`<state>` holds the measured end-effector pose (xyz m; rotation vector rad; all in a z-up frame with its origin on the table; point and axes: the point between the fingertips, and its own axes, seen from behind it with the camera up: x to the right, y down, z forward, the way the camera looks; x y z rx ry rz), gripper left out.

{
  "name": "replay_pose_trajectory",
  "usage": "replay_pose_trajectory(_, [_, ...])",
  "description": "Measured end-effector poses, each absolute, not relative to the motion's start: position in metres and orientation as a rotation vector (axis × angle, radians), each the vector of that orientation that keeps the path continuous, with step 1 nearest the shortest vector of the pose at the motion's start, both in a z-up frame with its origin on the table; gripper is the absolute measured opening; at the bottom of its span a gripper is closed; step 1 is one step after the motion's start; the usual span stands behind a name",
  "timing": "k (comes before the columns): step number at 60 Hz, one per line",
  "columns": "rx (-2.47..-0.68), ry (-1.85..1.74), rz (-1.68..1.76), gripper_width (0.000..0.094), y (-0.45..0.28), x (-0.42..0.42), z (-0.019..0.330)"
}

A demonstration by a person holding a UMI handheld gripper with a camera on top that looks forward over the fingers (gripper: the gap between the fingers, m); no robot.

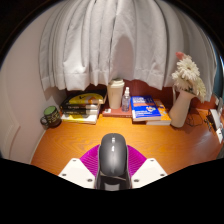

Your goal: Arrange mouse

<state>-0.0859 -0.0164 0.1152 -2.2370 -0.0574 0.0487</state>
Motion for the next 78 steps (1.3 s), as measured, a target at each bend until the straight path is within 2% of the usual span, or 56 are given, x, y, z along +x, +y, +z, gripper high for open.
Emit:
replay_pose_trajectory(9, [-2.338,-0.045,0.040,0.0356,-0.037,-0.077,0.047])
replay_pose_trajectory(20, [-2.428,-0.037,0.042,0.0362,-0.053,-0.078,-0.013])
replay_pose_trajectory(44, [-2.430,0.004,0.028,0.0503,-0.049,-0.079,-0.014])
replay_pose_trajectory(46, [-2.436,0.016,0.035,0.0544,-0.049,-0.080,-0.013])
replay_pose_trajectory(50, [-2.453,-0.001,0.081,0.0754,-0.050,-0.090,-0.013])
replay_pose_trajectory(52, [-2.462,-0.017,0.088,0.0801,-0.051,-0.093,-0.012])
replay_pose_trajectory(58, [-2.467,-0.081,0.053,0.0792,-0.057,-0.095,0.007])
replay_pose_trajectory(63, [-2.444,-0.101,0.030,0.0791,-0.062,-0.097,0.039])
replay_pose_trajectory(78, [-2.280,-0.065,0.020,0.0794,-0.087,-0.117,0.189])
